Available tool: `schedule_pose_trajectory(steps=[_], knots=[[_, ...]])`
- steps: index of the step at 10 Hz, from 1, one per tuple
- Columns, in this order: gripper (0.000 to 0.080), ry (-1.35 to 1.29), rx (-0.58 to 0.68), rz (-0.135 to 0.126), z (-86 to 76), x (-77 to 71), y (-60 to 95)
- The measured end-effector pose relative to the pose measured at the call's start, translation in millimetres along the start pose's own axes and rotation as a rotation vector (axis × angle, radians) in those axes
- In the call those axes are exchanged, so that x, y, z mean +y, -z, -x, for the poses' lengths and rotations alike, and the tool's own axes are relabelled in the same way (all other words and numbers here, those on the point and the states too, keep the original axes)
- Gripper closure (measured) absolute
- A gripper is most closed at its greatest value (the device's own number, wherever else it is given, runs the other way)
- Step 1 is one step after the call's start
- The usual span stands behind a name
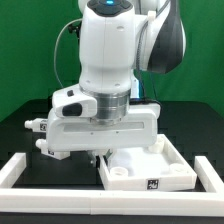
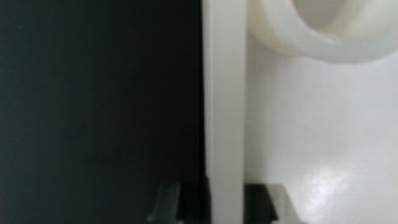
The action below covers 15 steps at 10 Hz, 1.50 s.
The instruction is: Assemble one leg
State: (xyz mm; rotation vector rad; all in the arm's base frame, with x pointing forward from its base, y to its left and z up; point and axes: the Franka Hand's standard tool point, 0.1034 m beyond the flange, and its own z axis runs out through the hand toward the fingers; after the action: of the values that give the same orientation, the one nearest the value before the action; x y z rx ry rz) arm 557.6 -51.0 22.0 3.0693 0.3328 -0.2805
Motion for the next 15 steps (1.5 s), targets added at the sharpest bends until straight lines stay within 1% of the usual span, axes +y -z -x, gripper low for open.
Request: schedule_pose_trajectory(steps=[2, 3, 4, 5, 7, 8, 9, 10, 11, 12, 13, 14, 15], knots=[[0.0754, -0.016, -0.002, 0.0, -0.2, -0.2, -1.2], [0.0754, -0.097, -0.009, -0.001, -5.1, -0.7, -4.4], [0.0754, -0.149, -0.015, -0.009, -18.2, 0.3, -3.2], [0.0754, -0.198, -0.014, -0.012, -26.0, -0.5, -3.8], [0.0754, -0.286, -0.037, -0.036, -31.3, -19.3, -7.4], [0.0754, -0.286, -0.039, -0.029, -32.3, -25.8, -7.8], [0.0751, -0.29, -0.039, -0.011, -32.7, -25.7, -7.2], [0.075, -0.26, -0.043, 0.021, -32.7, -25.6, -6.7], [0.075, -0.251, -0.043, 0.033, -32.7, -25.0, -6.3], [0.075, -0.259, -0.043, 0.025, -32.6, -24.6, -6.0], [0.0651, -0.258, -0.043, 0.025, -32.5, -24.9, -6.4], [0.0651, -0.258, -0.043, 0.025, -32.5, -24.8, -6.4], [0.0473, -0.264, -0.048, 0.016, -30.9, -24.4, -5.0]])
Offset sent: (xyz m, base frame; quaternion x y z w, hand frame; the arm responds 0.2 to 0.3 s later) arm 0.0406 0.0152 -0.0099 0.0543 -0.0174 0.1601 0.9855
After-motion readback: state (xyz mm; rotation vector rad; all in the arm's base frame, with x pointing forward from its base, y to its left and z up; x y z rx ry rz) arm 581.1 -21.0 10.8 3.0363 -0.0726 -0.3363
